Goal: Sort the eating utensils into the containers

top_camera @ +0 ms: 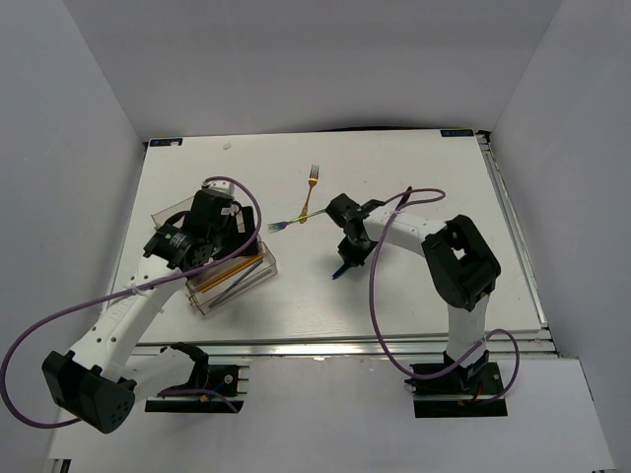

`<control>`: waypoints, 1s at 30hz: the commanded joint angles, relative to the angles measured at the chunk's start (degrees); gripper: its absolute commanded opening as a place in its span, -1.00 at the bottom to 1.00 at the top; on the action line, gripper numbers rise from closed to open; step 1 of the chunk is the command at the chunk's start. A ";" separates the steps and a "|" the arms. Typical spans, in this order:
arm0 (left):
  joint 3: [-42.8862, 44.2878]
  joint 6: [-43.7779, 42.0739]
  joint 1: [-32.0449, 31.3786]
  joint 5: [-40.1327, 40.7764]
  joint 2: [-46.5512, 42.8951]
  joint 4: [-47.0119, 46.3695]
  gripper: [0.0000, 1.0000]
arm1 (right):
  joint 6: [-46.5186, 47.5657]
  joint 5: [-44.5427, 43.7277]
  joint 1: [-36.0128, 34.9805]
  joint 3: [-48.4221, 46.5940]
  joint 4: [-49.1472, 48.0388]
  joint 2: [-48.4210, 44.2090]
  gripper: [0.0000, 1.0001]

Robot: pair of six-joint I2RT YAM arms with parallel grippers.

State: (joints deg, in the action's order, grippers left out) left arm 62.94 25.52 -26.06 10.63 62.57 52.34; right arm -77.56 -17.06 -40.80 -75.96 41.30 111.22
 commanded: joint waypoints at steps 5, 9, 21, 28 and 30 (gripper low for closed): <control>0.70 0.23 -0.30 2.19 -1.57 -0.13 0.96 | 1.27 -1.04 -2.80 3.54 3.17 -0.30 -1.00; 0.78 1.28 -0.30 4.74 -1.83 0.05 0.96 | 2.06 -2.01 -4.46 2.31 3.87 -0.92 -1.00; 1.05 3.05 -0.30 8.35 -1.66 1.19 0.96 | 5.92 -3.68 -6.84 3.19 1.59 -3.03 -1.00; 0.70 3.49 -0.30 8.44 -1.83 1.45 0.96 | 6.72 1.41 -6.93 9.59 -2.53 -2.15 -0.90; 0.52 3.66 -0.30 8.26 -2.01 1.36 0.96 | 6.37 2.55 -7.10 11.88 -4.55 -1.89 -0.78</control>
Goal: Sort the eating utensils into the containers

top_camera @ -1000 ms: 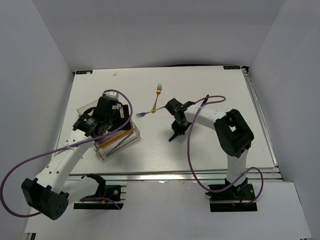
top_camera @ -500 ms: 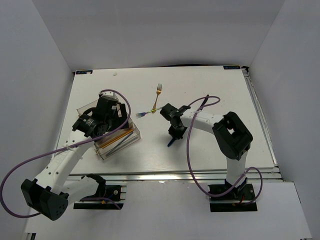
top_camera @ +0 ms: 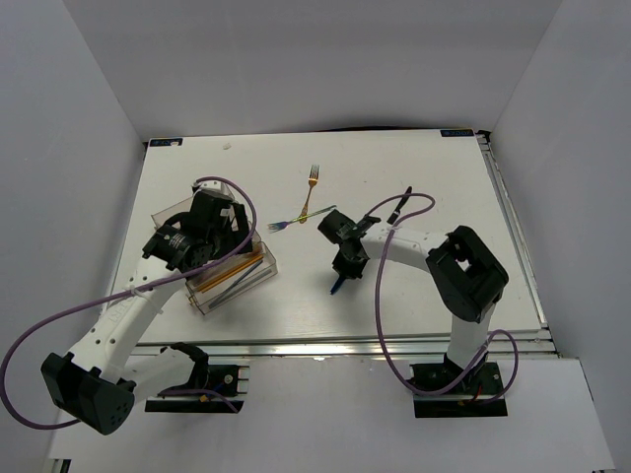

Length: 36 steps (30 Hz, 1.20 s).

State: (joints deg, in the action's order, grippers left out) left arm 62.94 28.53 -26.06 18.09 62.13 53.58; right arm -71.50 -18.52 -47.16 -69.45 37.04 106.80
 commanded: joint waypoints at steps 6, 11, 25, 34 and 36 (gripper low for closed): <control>0.34 0.73 -0.30 1.25 -2.10 0.47 0.96 | 0.67 5.07 -1.36 5.47 0.75 6.13 -0.51; 0.61 0.73 -0.30 1.77 -2.45 1.17 0.96 | 0.14 6.66 -1.36 5.21 2.16 7.89 -0.16; 0.35 0.38 -0.30 3.01 -3.33 1.97 0.96 | 0.05 9.12 -1.45 2.04 11.21 15.80 -0.40; -0.10 0.91 -0.30 4.32 -4.30 1.79 0.96 | -1.00 7.37 -1.89 0.46 17.71 17.73 -0.28; 0.34 1.08 -0.30 5.29 -4.38 2.49 0.96 | -0.66 7.36 -1.89 -0.94 19.82 19.75 -0.28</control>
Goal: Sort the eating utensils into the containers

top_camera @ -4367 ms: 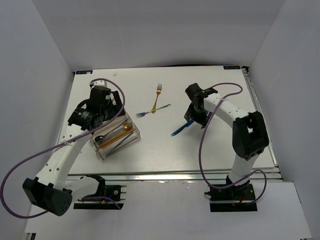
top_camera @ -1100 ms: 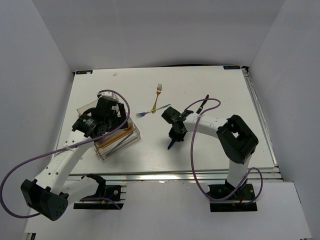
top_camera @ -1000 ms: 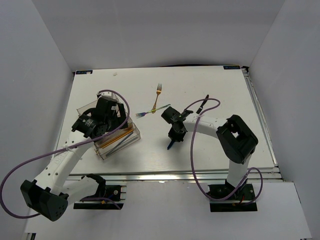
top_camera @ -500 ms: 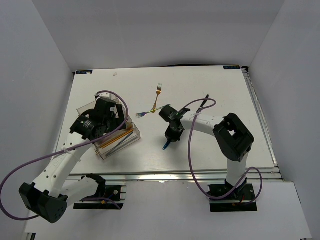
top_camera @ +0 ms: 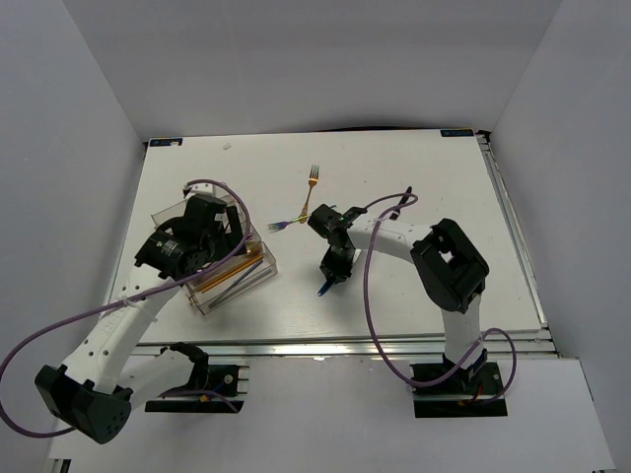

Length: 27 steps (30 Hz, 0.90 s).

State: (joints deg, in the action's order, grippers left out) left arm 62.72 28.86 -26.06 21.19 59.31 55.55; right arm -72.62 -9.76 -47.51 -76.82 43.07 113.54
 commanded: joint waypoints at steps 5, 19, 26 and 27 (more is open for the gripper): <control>4.94 2.07 -0.30 3.68 -1.04 3.16 0.96 | -0.33 -2.54 -1.62 3.61 17.48 16.71 -0.29; 10.67 -0.65 -0.30 4.74 -3.41 7.91 0.96 | 2.57 -6.59 -1.36 6.85 12.48 19.00 -0.64; 9.79 -0.21 -0.30 3.77 -3.94 8.26 0.96 | 4.33 -10.71 -1.62 4.84 14.67 16.99 -1.00; 9.97 -0.21 -0.30 4.21 -4.02 8.43 0.96 | 5.37 -11.94 -1.97 3.88 15.46 15.94 -1.00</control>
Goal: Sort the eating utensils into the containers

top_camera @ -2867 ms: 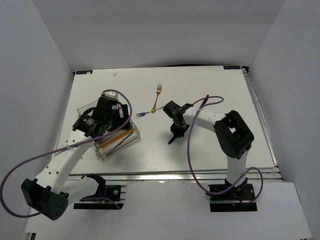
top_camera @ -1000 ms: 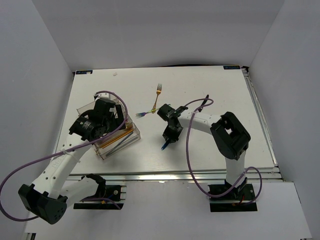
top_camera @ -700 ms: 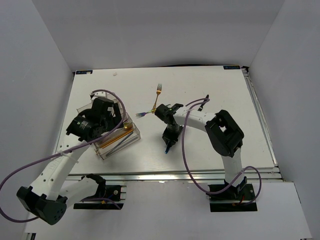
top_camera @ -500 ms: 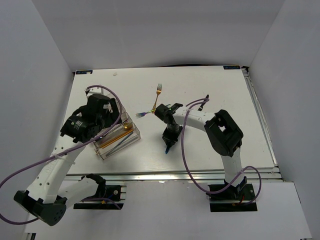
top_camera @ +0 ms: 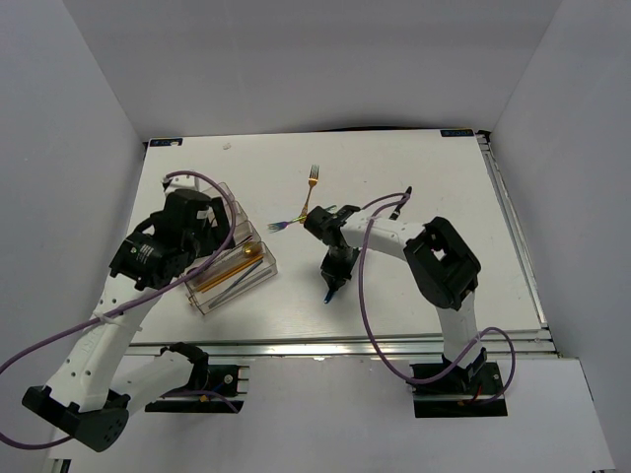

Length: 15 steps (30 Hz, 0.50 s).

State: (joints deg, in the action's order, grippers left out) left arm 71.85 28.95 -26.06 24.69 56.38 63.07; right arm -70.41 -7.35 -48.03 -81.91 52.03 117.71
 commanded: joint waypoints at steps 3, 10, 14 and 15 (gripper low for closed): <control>1.88 1.19 -0.30 4.13 -1.10 2.40 0.96 | 8.32 -17.17 -2.15 6.50 4.85 5.00 -1.00; 4.61 8.13 -0.30 13.11 -0.48 6.19 0.96 | 19.34 -18.22 -4.53 6.85 -3.07 -8.35 -1.00; 4.17 9.37 -0.30 12.23 -0.57 5.57 0.96 | 23.82 -17.17 -5.06 7.90 -6.58 -12.67 -1.00; 3.82 9.63 -0.30 12.14 -0.66 5.49 0.96 | 24.87 -16.64 -5.14 7.82 -7.11 -13.20 -1.00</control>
State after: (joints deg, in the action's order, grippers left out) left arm 74.76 36.23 -26.11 35.11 56.42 67.96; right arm -51.53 -21.34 -52.62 -74.00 47.92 108.79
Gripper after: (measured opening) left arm 0.982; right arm 0.252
